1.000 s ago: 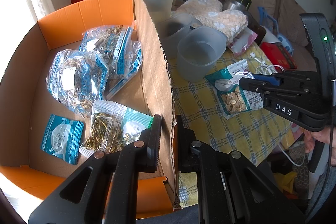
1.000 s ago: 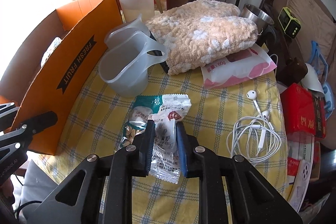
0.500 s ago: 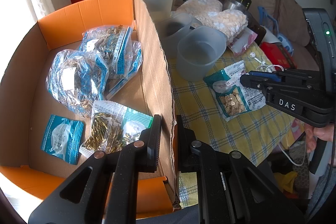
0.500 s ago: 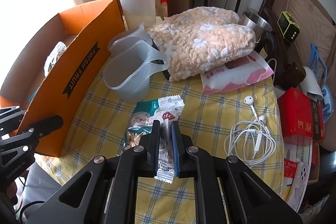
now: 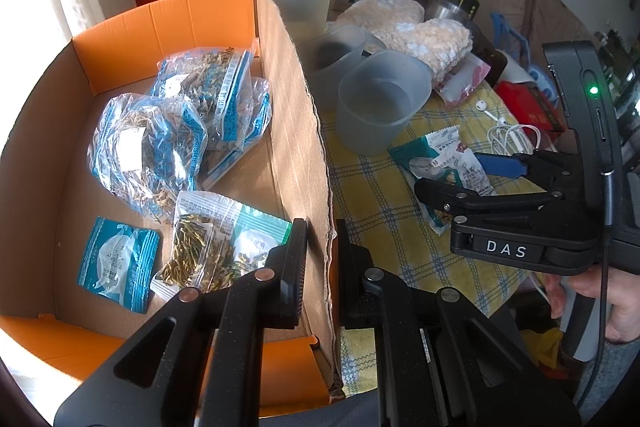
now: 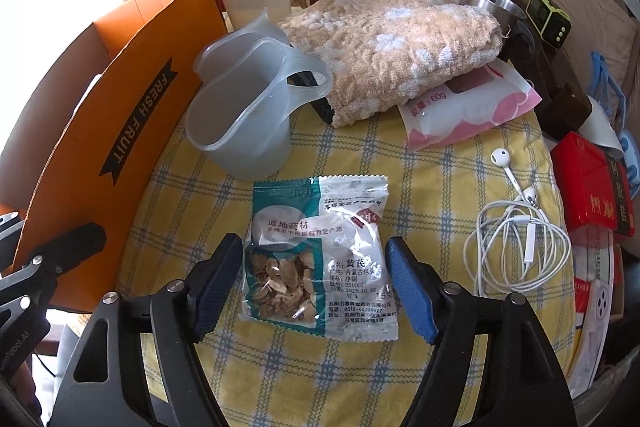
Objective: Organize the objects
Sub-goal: 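Lift the white-and-teal herb packet with the right gripper, then carry the herb packet into the cardboard box and open the right gripper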
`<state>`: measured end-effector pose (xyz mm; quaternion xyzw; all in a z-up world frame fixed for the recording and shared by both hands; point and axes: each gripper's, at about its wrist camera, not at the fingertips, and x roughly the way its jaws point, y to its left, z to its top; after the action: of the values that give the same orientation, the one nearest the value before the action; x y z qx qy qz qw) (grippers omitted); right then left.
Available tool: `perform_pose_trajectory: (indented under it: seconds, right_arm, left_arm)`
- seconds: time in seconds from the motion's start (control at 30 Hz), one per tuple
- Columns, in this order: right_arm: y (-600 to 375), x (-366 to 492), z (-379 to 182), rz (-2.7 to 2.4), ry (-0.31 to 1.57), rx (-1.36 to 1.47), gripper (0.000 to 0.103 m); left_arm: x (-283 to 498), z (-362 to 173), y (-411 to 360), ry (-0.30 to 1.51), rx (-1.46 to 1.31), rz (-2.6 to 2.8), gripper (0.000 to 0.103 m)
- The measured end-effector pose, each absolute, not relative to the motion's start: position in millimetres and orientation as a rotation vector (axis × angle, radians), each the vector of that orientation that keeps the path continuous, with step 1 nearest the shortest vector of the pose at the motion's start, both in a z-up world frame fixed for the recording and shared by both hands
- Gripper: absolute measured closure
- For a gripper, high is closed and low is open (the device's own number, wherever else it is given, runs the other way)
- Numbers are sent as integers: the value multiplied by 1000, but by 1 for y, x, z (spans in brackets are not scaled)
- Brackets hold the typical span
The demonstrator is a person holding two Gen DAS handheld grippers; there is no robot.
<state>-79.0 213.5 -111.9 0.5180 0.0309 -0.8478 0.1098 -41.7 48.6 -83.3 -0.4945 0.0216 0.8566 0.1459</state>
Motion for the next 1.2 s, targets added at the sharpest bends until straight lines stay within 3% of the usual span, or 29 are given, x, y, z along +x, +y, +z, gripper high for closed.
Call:
perform_pose_trajectory:
  seconds: [0.2, 0.6, 0.9, 1.2]
  right_arm:
    - [207, -76, -121, -2495, 112, 1530, 27]
    - [204, -66, -118, -2476, 181, 1479, 52]
    - [223, -59, -99, -2504, 102, 1441, 52]
    - [229, -68, -45, -2560, 105, 1320, 52]
  left_arm:
    - [-41, -83, 49, 62, -1424, 2465, 92]
    - [-42, -84, 48, 59, -1424, 2465, 92]
    - [-43, -83, 48, 58, -1424, 2465, 92]
    - [-43, -83, 48, 57, -1426, 2465, 92]
